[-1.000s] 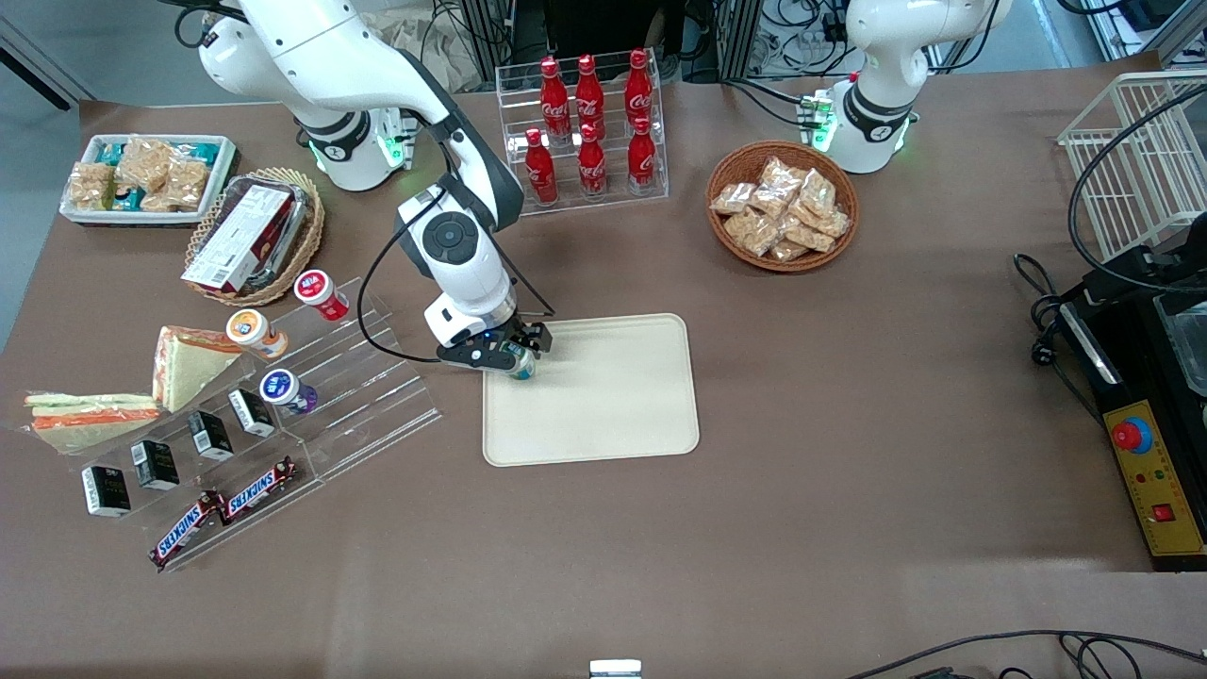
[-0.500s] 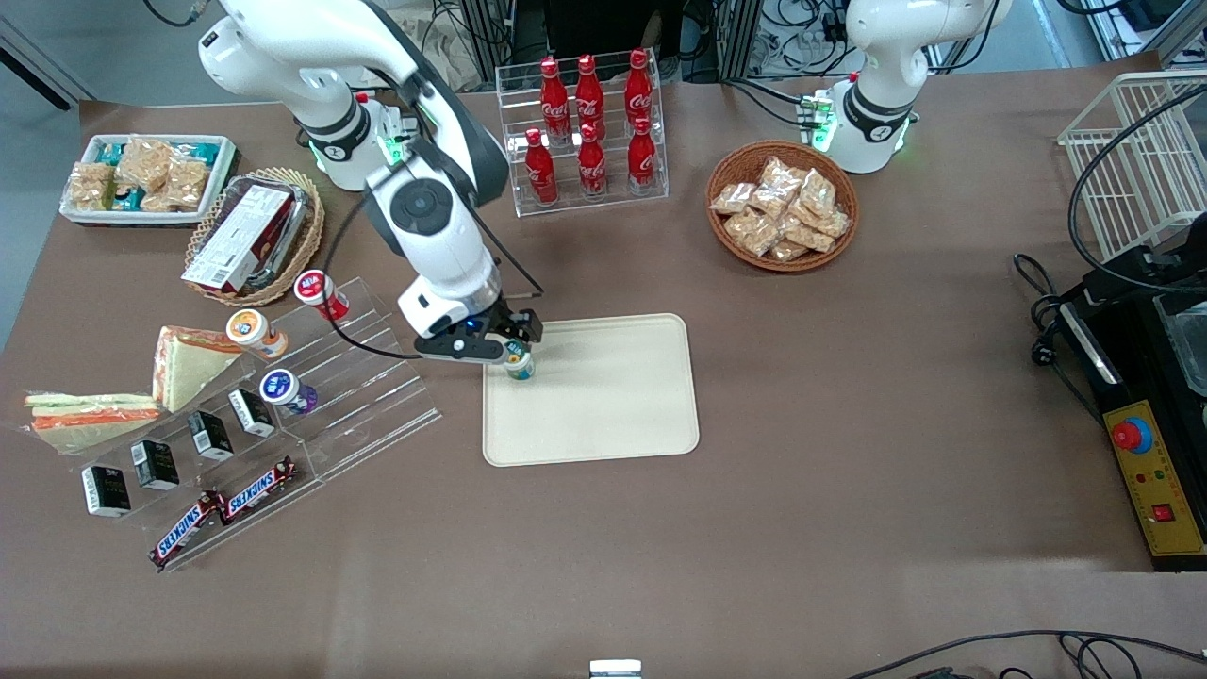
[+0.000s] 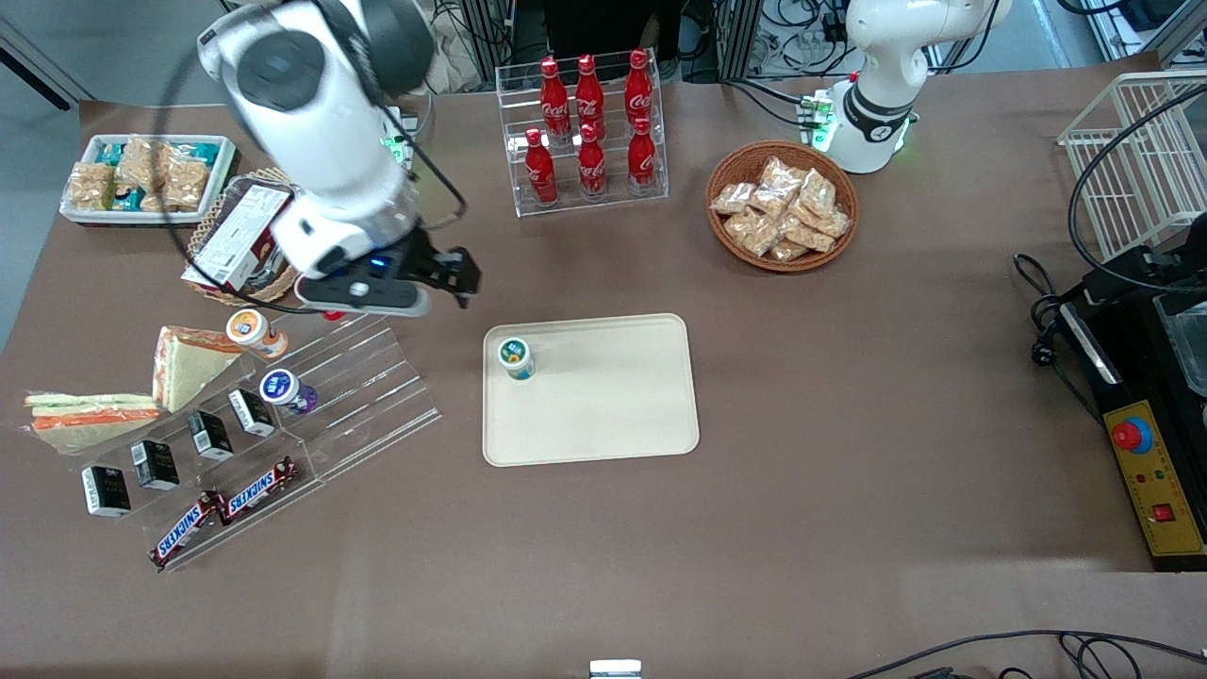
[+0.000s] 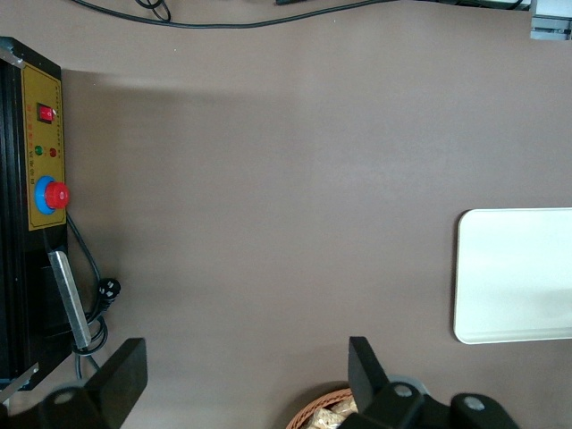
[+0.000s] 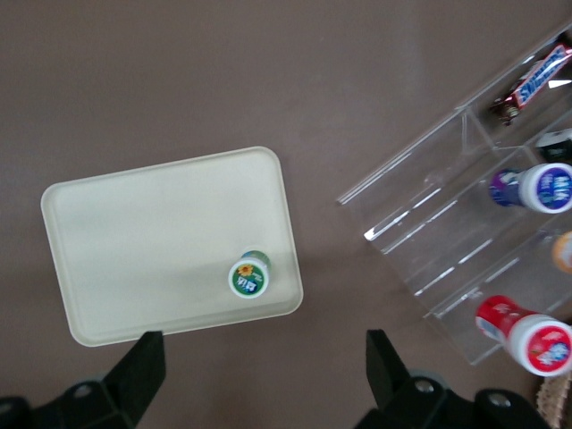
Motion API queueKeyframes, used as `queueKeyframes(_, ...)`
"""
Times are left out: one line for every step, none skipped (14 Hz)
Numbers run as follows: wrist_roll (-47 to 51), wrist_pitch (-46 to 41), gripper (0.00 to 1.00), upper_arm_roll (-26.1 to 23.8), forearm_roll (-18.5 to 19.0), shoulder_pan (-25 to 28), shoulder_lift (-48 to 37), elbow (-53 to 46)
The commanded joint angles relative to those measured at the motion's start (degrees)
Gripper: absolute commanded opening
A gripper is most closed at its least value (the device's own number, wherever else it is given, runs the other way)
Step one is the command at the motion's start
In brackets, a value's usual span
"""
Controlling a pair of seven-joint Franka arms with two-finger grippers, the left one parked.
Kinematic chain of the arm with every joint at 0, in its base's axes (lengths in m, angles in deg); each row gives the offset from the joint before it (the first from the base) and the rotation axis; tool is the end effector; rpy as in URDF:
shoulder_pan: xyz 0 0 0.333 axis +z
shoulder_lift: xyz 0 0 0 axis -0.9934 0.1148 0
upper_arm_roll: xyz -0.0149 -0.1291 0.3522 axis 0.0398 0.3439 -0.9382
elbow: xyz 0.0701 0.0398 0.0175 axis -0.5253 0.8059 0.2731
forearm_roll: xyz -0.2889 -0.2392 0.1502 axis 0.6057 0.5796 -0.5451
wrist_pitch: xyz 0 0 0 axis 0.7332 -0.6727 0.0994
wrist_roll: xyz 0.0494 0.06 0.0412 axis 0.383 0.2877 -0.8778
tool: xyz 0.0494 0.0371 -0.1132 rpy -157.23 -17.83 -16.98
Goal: Place green gum on tray
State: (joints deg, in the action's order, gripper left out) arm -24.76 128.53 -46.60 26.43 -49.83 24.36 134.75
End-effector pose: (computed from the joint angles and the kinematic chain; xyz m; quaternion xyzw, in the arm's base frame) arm 0.5353 0.2867 0.6183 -0.9961 0.0811 -0.0320 0.0102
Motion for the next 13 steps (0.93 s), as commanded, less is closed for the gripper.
queueKeyframes(-5.38,-3.08,1.0,-4.42,0.88,-9.79,-2.6,-1.96)
queueKeyframes(-8.71,-2.99,1.0,-6.61,0.88,-15.24,-3.48,-1.95)
queueKeyframes(-13.1,-3.17,1.0,-9.24,0.8,-21.12,-4.19,-1.87)
queueKeyframes(-18.19,-3.6,1.0,-10.4,0.62,-25.36,-4.8,-1.78)
queueKeyframes(-22.68,-4.56,1.0,-9.46,0.62,-26.88,-4.98,-1.78)
queueKeyframes(-25.77,-5.01,1.0,-6.66,0.62,-27.15,-4.98,-1.78)
queueKeyframes(-28.32,-4.93,1.0,-3.68,0.53,-26.9,-4.98,-1.78)
queueKeyframes(-31.74,-4.93,1.0,-1.65,0.19,-26.63,-4.81,-1.86)
queueKeyframes(-34.3,-4.93,1.0,0.03,0.01,-26.54,-4.63,-1.95)
queueKeyframes(-34.24,-4.93,1.0,0.57,-0.17,-26.63,-4.37,-2.13)
queueKeyframes(-34.15,-4.93,1.0,0.75,-0.17,-26.72,-3.76,-2.48)
queueKeyframes(-34.15,-4.93,1.0,0.92,-0.87,-26.89,-3.41,-2.57)
queueKeyframes(-34.24,-4.93,1.0,1.27,-2.0,-26.98,-3.49,-2.57)
